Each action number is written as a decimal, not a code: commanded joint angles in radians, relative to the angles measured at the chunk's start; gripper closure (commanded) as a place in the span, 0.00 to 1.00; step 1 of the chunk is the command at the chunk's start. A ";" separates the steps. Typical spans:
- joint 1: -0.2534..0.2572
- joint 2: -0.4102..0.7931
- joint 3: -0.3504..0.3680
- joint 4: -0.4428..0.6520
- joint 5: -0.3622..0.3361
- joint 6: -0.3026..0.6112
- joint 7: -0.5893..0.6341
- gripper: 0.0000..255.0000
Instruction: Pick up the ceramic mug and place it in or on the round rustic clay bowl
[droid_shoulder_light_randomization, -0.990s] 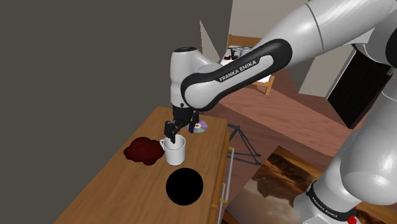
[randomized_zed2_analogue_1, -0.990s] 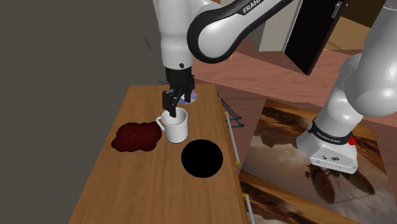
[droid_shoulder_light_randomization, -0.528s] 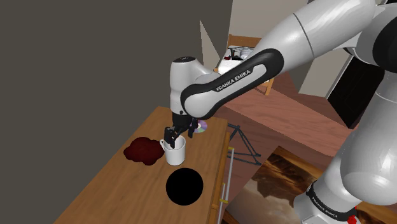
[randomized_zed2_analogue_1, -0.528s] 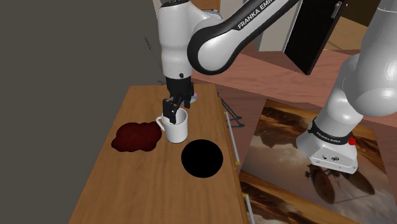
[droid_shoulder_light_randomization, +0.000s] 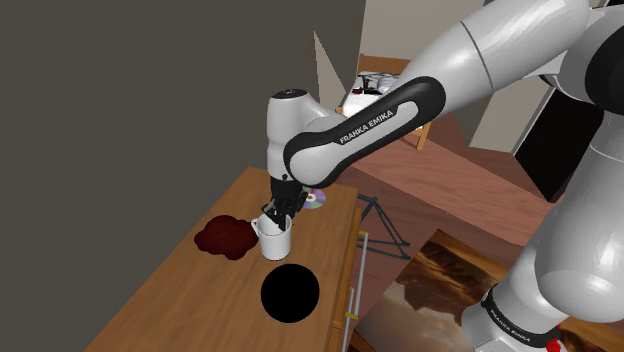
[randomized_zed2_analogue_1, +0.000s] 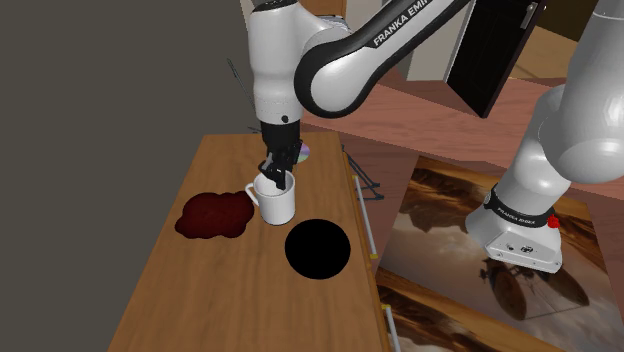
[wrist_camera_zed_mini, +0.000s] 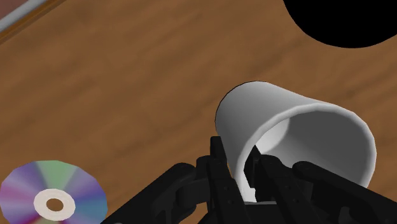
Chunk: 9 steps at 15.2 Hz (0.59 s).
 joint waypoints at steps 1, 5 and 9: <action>0.000 0.000 0.000 0.000 0.000 0.000 0.000 1.00; 0.000 0.000 0.000 0.000 0.000 0.000 0.000 1.00; -0.002 -0.016 0.001 0.010 0.007 -0.025 -0.004 1.00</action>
